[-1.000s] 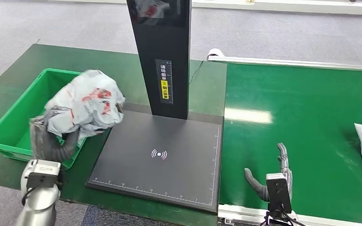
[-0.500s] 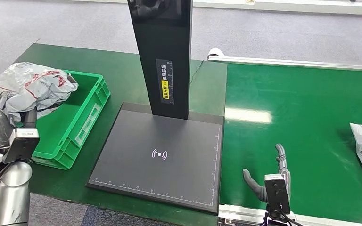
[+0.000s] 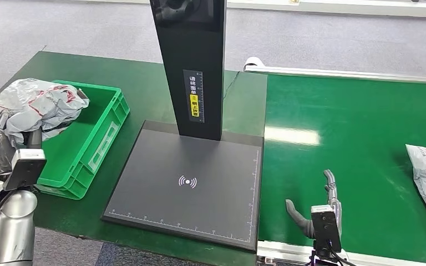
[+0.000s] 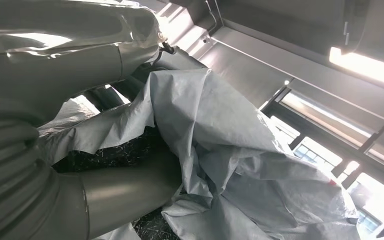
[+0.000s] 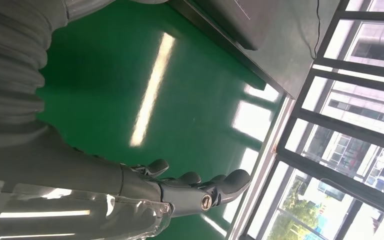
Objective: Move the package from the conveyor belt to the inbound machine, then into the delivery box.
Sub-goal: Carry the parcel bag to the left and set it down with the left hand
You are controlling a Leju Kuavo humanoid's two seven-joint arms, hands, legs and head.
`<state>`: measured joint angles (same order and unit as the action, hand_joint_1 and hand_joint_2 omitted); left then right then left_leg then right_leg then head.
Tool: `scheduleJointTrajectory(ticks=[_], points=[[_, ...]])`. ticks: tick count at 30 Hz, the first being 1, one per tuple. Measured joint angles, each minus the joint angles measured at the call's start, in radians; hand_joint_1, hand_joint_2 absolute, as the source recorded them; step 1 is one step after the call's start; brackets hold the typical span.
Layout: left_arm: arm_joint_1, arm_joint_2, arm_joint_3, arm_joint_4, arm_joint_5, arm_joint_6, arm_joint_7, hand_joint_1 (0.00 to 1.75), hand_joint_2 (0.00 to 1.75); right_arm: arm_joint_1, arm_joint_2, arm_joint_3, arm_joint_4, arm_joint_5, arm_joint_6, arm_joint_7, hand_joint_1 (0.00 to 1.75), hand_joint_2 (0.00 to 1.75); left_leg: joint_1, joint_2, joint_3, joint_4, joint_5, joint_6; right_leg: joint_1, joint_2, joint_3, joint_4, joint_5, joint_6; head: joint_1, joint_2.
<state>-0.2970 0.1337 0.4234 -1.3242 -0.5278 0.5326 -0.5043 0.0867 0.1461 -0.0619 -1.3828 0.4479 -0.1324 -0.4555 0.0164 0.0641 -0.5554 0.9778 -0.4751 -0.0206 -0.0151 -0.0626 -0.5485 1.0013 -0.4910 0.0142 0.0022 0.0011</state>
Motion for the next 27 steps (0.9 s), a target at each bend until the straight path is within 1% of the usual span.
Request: scheduleJointTrajectory(ticks=[3, 5, 10, 14, 17, 21, 22, 25, 26, 27], points=[[-0.008, 0.011, 0.009, 0.047, -0.019, 0.003, 0.02, 1.75, 1.75, 0.0, 0.0, 0.004, 0.0, -0.002, 0.0, 0.0, 0.0, 1.75, 0.0, 0.0, 0.0, 0.0, 0.0, 0.0, 0.0, 0.0, 0.0, 0.0, 0.0, 0.0, 0.0, 0.0], [-0.022, 0.022, 0.019, 0.111, -0.019, 0.007, 0.008, 1.75, 1.75, 0.0, -0.001, 0.007, 0.0, -0.007, 0.0, 0.001, 0.0, 1.75, 0.0, 0.0, 0.0, 0.0, 0.0, 0.0, 0.0, 0.0, 0.0, 0.0, 0.0, 0.0, 0.0, 0.0], [-0.069, 0.053, 0.047, 0.313, 0.009, 0.03, -0.043, 1.75, 1.75, 0.002, -0.009, 0.023, 0.0, -0.026, -0.006, 0.002, 0.0, 1.75, 0.0, 0.0, 0.0, 0.0, 0.0, 0.0, 0.0, 0.0, 0.0, 0.0, 0.0, 0.0, 0.0, 0.0], [-0.097, 0.072, 0.065, 0.497, 0.007, 0.071, -0.043, 1.75, 1.75, 0.006, -0.013, 0.036, 0.0, -0.033, -0.014, 0.002, 0.0, 1.75, 0.0, 0.001, 0.0, 0.0, 0.0, 0.0, 0.0, 0.001, 0.0, 0.0, 0.0, 0.0, 0.0, 0.0], [-0.111, 0.083, 0.085, 0.632, 0.021, 0.088, -0.06, 1.75, 1.75, 0.006, -0.014, 0.045, 0.0, -0.034, -0.014, 0.006, 0.0, 1.75, 0.0, 0.002, 0.0, 0.0, 0.0, 0.0, 0.0, 0.002, -0.001, 0.0, 0.0, 0.0, 0.0, 0.0], [-0.152, 0.089, 0.1, 0.741, 0.016, 0.097, -0.051, 1.75, 1.75, 0.006, -0.019, 0.047, 0.0, -0.034, -0.015, 0.009, 0.0, 1.75, 0.0, -0.002, 0.003, 0.0, 0.0, 0.0, 0.0, -0.001, 0.003, 0.0, 0.0, 0.0, 0.0, 0.0], [-0.161, 0.091, 0.103, 0.759, 0.013, 0.099, -0.044, 1.64, 1.75, 0.006, -0.02, 0.047, 0.0, -0.034, -0.015, 0.01, 0.0, 1.75, 0.0, -0.002, 0.004, -0.001, 0.0, 0.0, -0.001, -0.001, 0.005, 0.0, -0.001, -0.001, 0.0, 0.0], [-0.182, 0.095, 0.107, 0.799, 0.005, 0.1, -0.027, 0.33, 1.75, 0.008, -0.022, 0.048, -0.001, -0.034, -0.017, 0.01, 0.0, 1.75, 0.0, -0.002, 0.008, -0.002, -0.001, -0.001, -0.001, -0.001, 0.009, 0.0, -0.001, -0.001, 0.0, 0.0], [-0.188, 0.095, 0.11, 0.81, 0.006, 0.094, -0.025, 0.0, 1.75, 0.009, -0.022, 0.049, -0.002, -0.034, -0.017, 0.01, 0.0, 1.75, 0.0, -0.002, 0.009, -0.003, -0.001, -0.001, -0.001, -0.001, 0.01, 0.0, -0.001, -0.002, 0.0, 0.0], [-0.194, 0.096, 0.114, 0.819, 0.012, 0.083, -0.025, 0.0, 1.75, 0.01, -0.022, 0.05, -0.003, -0.034, -0.017, 0.01, 0.0, 1.75, 0.0, -0.002, 0.01, -0.003, 0.0, -0.002, 0.0, 0.0, 0.01, 0.0, -0.001, -0.003, 0.0, 0.0]])
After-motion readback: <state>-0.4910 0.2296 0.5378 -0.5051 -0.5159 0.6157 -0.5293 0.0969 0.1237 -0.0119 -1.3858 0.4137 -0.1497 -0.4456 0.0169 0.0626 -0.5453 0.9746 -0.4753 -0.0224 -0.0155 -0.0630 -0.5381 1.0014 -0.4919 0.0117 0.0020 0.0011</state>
